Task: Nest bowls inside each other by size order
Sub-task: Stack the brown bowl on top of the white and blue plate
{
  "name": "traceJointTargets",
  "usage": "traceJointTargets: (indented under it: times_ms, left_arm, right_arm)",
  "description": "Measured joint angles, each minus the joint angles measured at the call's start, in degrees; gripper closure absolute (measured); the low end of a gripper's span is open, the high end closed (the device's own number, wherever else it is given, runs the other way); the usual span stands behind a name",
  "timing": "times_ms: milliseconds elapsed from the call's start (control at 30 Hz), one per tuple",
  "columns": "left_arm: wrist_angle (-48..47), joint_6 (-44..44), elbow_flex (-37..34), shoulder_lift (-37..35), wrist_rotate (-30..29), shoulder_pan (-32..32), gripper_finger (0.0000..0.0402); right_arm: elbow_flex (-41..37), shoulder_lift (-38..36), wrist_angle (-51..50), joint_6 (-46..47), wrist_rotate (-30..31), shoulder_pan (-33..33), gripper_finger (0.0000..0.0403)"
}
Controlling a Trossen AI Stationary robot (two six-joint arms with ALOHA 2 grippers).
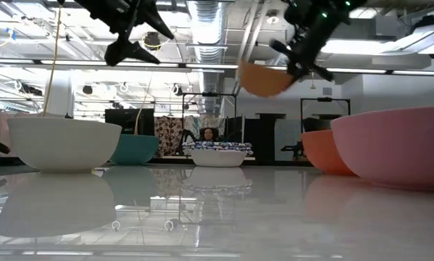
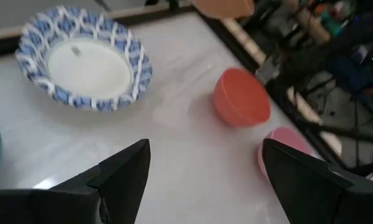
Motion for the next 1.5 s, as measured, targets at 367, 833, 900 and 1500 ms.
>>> traceJointTargets:
  times_ms: [367, 833, 900, 1500]
  left_arm:
    - [-3.81, 0.02, 0.0, -8.92, -2.68, 3.31, 0.0104]
    - [-14.95, -1.53, 0.0, -12.76, -6.36, 3.3, 0.0104]
    - [-15.15, -1.53, -0.02, -12.76, -6.36, 3.29, 0.0104]
    - [-15.99, -1.33, -0.02, -12.71, -8.04, 3.29, 0.0104]
  right_arm:
    - [16.58, 15.45, -0.13, -3.67, -0.19, 3.0, 0.0398]
    - [22.5, 31.74, -0.26, -4.0, -4.58, 5.12, 0.0398]
    - [22.5, 33.05, -0.78, -3.99, -6.23, 4.41, 0.0398]
    - [22.55, 37.18, -1.73, -3.34, -10.25, 1.0, 0.0397]
